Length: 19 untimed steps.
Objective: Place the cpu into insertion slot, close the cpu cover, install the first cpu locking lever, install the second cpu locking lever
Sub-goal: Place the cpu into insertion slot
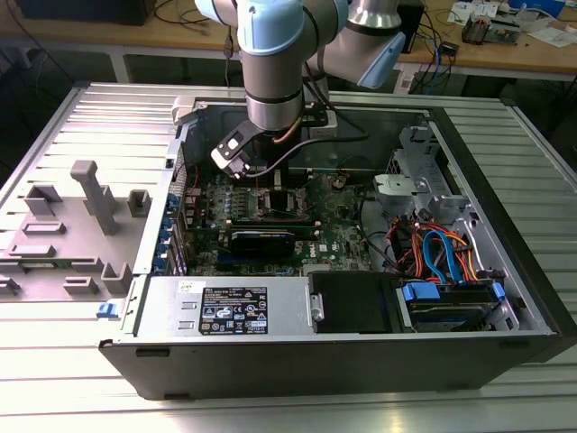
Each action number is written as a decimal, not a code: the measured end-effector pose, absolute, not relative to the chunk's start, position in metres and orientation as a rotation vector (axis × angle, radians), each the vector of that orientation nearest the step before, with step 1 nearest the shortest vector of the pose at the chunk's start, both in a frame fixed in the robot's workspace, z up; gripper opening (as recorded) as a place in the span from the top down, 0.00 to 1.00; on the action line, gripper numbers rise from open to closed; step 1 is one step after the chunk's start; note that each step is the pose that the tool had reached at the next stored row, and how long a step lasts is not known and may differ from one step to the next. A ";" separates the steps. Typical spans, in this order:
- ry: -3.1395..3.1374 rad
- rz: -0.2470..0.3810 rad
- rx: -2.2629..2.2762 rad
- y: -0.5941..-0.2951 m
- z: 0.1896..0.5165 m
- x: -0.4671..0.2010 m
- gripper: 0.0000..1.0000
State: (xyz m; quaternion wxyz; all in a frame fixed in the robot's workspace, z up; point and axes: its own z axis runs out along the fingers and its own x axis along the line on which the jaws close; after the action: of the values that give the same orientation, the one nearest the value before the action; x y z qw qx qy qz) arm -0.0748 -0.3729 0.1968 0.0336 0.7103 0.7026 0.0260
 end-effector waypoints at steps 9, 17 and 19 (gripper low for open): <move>2.162 0.082 2.184 -0.373 0.196 -0.074 0.44; 2.163 0.080 2.185 -0.373 0.199 -0.074 0.38; 2.164 0.078 2.185 -0.373 0.202 -0.074 0.38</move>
State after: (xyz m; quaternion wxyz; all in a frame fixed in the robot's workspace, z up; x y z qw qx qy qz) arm -0.0743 -0.3728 0.2021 0.0326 0.7100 0.7030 0.0253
